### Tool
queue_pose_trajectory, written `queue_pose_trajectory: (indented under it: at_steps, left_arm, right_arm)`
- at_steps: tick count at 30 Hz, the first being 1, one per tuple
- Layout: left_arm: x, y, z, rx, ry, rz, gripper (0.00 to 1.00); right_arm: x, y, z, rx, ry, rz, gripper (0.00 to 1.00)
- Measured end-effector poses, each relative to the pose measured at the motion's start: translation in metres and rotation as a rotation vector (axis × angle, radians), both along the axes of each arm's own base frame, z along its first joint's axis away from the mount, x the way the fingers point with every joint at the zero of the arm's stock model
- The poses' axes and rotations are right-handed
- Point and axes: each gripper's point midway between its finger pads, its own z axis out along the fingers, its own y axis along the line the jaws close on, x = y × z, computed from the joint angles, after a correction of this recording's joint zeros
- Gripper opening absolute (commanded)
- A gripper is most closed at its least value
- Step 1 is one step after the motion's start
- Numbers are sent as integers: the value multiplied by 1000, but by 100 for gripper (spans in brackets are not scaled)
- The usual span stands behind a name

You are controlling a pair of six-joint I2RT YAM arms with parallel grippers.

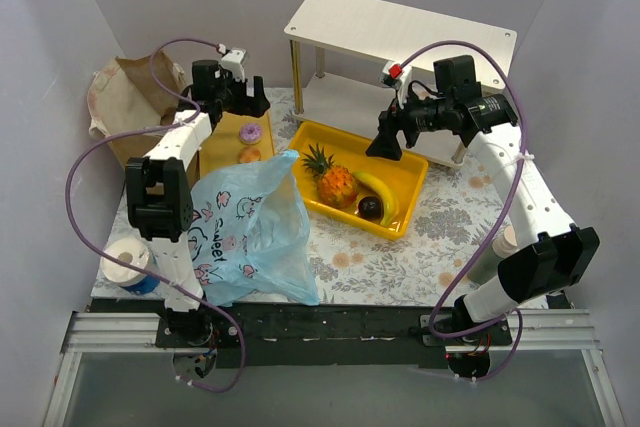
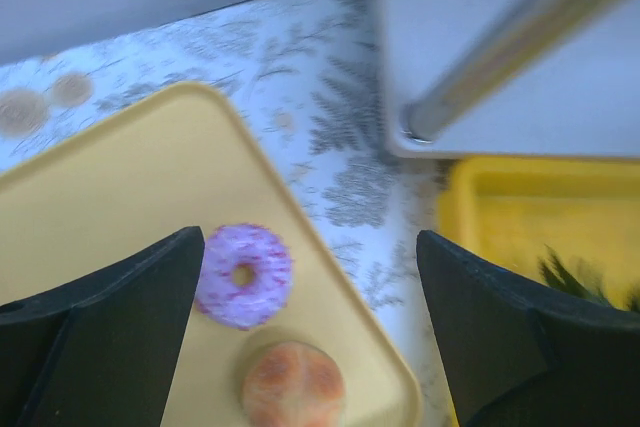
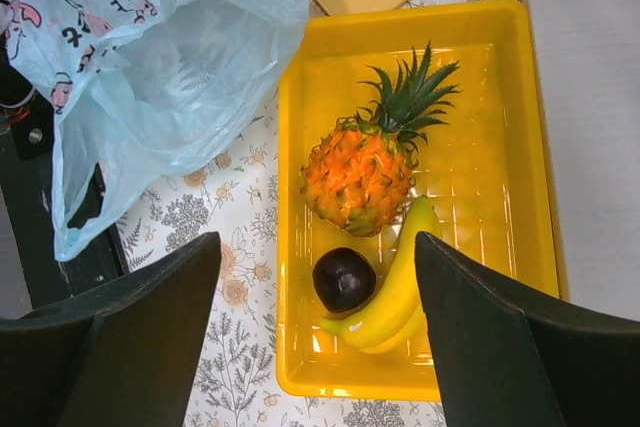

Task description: Untie the knot of the grocery bags and take out the mixed food

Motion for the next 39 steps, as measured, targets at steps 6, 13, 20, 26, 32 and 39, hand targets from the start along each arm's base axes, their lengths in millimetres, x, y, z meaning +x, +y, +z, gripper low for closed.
queue_pose_trajectory:
  at_steps: [6, 13, 20, 26, 32, 39]
  left_arm:
    - [-71, -35, 67, -15, -62, -325, 93]
    - [-179, -31, 88, 132, -40, -573, 96]
    - [-280, 23, -62, 384, 345, -657, 98]
    - [-326, 79, -115, 592, 550, -632, 98]
    - [-326, 146, -102, 739, 561, -466, 98]
    - [-334, 146, -97, 703, 539, -512, 85]
  right_arm:
    - [2, 5, 5, 35, -9, 12, 86]
    - [1, 7, 0, 44, -3, 16, 86]
    - [-1, 11, 1, 73, 5, 37, 86]
    - [3, 17, 0, 95, 25, 54, 86]
    - [2, 19, 0, 107, 33, 65, 86]
    - [9, 25, 1, 130, 60, 76, 86]
